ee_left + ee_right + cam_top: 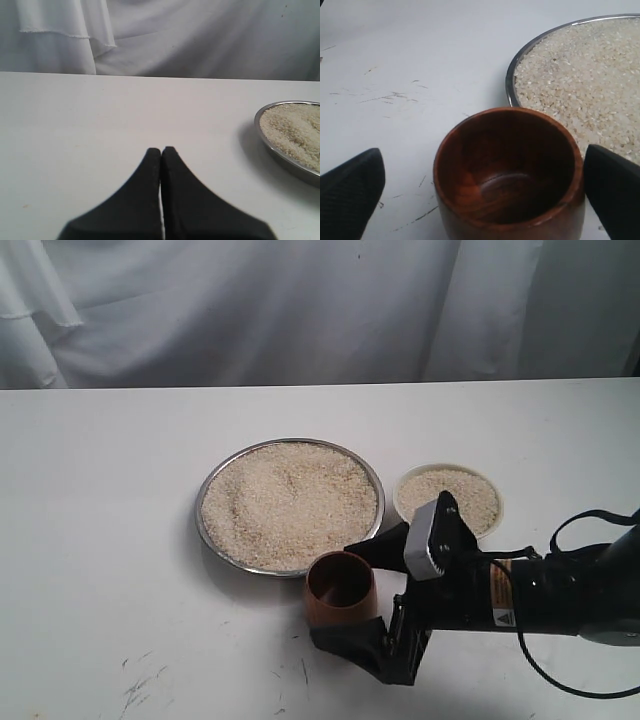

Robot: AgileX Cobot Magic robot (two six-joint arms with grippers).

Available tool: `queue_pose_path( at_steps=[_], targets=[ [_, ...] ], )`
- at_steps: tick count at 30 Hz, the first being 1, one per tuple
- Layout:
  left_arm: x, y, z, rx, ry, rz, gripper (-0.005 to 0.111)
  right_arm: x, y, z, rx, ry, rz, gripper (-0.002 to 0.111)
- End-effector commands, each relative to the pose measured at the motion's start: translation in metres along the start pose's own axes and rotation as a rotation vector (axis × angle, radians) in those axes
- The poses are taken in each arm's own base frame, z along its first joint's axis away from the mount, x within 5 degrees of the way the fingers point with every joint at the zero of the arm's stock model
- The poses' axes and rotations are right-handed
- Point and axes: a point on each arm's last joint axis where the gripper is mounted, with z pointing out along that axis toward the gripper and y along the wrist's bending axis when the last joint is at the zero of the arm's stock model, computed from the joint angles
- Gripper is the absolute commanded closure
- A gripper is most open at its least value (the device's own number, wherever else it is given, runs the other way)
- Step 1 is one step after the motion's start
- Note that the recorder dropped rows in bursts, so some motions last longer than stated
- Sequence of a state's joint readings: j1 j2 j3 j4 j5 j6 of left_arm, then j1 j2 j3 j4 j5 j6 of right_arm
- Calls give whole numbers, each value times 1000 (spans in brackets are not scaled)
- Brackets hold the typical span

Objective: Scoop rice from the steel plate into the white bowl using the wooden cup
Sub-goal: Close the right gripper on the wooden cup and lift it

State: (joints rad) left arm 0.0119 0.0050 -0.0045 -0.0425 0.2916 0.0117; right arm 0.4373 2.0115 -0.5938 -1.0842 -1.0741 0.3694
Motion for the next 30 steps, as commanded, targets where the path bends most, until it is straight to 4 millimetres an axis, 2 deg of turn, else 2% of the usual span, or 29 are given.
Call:
queue_pose_path(
  at_steps=[1, 13, 18, 26, 28, 29, 30],
  targets=[
    [1, 0, 0, 2, -7, -4, 107, -1, 0, 1, 1, 2, -2, 10],
    [1, 0, 0, 2, -7, -4, 107, -1, 1, 5, 1, 25, 47, 10],
    [1, 0, 0, 2, -7, -4, 107, -1, -8, 8, 44, 67, 126, 11],
    [1, 0, 0, 2, -7, -4, 107, -1, -9, 8, 57, 67, 145, 28],
    [1, 0, 0, 2, -7, -4, 107, -1, -9, 8, 60, 69, 146, 35],
    [1, 0, 0, 2, -7, -4, 107, -1, -10, 8, 66, 71, 149, 45],
    [1, 0, 0, 2, -7, -4, 107, -1, -10, 8, 67, 70, 150, 50]
  ],
)
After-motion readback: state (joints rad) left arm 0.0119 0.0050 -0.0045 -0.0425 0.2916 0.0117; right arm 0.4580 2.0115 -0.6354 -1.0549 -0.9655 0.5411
